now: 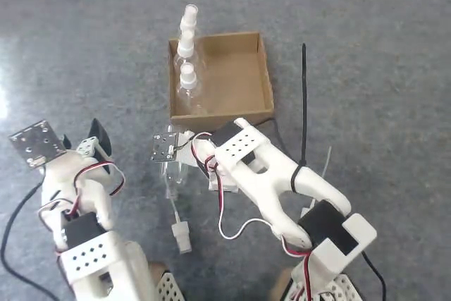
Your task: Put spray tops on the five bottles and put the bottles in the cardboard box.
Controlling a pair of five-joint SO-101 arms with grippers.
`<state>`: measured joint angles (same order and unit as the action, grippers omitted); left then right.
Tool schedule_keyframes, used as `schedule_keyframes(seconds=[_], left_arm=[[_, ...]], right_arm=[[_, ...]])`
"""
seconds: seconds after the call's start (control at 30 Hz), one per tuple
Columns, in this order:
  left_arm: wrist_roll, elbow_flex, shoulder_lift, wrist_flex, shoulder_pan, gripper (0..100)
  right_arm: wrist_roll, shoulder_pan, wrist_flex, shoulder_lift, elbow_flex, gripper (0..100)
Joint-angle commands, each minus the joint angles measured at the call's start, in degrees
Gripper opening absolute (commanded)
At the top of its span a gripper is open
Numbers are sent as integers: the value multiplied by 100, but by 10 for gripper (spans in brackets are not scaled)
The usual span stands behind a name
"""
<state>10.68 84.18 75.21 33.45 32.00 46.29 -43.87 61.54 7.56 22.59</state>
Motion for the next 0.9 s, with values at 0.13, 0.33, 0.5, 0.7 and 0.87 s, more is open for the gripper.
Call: schedule_keyframes(seconds=[0.13,0.33,0.5,0.7,0.87], left_arm=[[-44,-40,70,-176,0,220],[-44,-40,70,-176,0,220],[-44,-40,70,-176,0,220],[-44,-40,70,-176,0,220],[-44,-40,70,-176,0,220]], right_arm=[[53,84,-4,-92,-114,210],[-501,40,-13,-101,-132,210],[-545,40,4,-101,-229,210],[-1363,40,-13,-48,-484,210],[-1459,40,-13,-48,-510,214]])
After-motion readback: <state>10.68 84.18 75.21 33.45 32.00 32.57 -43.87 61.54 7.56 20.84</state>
